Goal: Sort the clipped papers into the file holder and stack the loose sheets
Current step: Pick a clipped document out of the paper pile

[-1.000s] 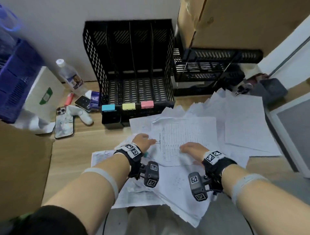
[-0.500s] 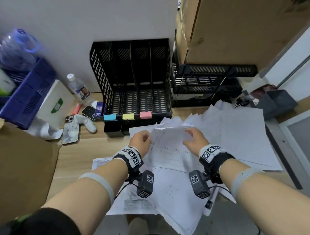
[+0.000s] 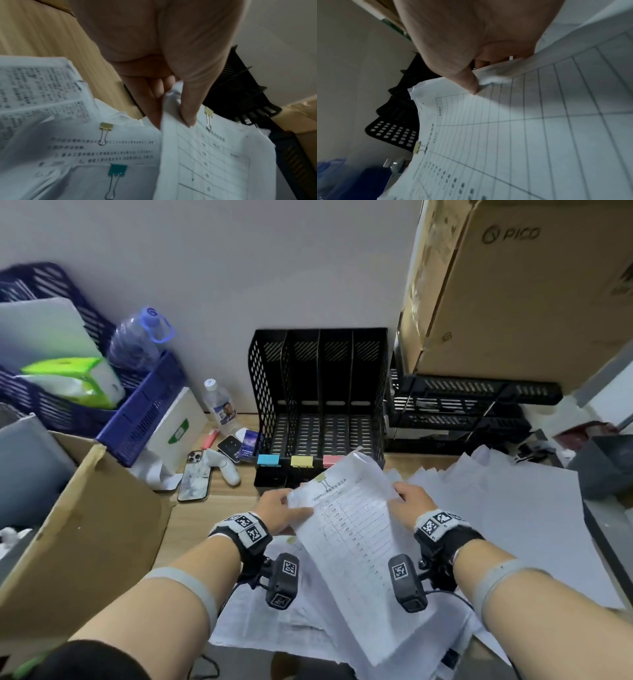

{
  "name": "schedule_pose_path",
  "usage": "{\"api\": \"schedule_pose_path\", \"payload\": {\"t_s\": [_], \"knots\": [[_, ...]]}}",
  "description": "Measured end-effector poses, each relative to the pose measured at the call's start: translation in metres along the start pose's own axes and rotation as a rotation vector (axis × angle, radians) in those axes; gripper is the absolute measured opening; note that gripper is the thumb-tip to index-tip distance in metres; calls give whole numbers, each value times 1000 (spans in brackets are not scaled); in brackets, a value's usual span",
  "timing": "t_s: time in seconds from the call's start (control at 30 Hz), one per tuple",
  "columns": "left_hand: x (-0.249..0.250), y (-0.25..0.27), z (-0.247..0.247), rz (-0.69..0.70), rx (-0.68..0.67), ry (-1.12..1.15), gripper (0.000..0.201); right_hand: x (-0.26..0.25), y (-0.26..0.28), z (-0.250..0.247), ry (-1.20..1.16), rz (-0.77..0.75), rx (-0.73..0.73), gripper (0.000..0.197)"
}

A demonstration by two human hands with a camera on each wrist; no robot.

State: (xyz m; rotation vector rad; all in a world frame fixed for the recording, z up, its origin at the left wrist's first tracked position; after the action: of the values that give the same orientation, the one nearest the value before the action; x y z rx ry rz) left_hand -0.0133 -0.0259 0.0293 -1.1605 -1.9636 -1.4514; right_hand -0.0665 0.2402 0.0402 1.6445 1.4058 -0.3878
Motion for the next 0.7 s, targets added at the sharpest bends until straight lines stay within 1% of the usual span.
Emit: {"api": "schedule_pose_path", "payload": {"t_s": [0.07, 0.1, 0.17, 0.23, 0.33, 0.47, 0.53, 0.57, 0.63, 0.67, 0.7], "knots": [[-8, 4, -7, -53, -18, 134, 18, 4, 4, 6, -67, 30, 40, 32], [-11, 5, -10, -71, -25, 196, 18, 6, 5, 8, -106, 45, 57, 32], [-15, 8, -15, -96, -46, 276, 16, 8, 10, 14, -179, 83, 66, 22], [-18, 10, -21, -90, -68, 259, 16, 6, 17, 19, -228, 106, 76, 15], [-20, 11, -29, -68, -128, 251, 15, -3, 23, 26, -282, 118, 96, 15], [-20, 13, -41, -69, -243, 243, 20, -31, 29, 30, -370, 101, 117, 15], [-17, 14, -46, -55, -271, 201, 15, -52, 28, 31, -446, 72, 109, 19], [-14, 15, -50, -41, -260, 184, 11, -63, 26, 31, -498, 51, 100, 22], [-5, 13, -61, 9, -191, 197, 9, -88, 21, 30, -561, 17, 107, 28], [1, 11, -69, 46, -130, 207, 8, -104, 21, 28, -537, -11, 130, 28], [6, 7, -78, 99, -42, 185, 6, -119, 18, 25, -499, -42, 170, 29]]}}
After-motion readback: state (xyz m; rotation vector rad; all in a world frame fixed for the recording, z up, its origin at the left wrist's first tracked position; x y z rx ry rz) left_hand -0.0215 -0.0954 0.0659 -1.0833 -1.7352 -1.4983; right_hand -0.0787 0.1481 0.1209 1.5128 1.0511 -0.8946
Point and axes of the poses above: each hand's wrist, its own y-axis away from the middle knuckle, its own z-axis out of the palm, x = y × z, the point moved 4 cm from there along -y, towards the middle knuckle, and after that the axes turned 9 degrees about -y, right-handed, at the moved point
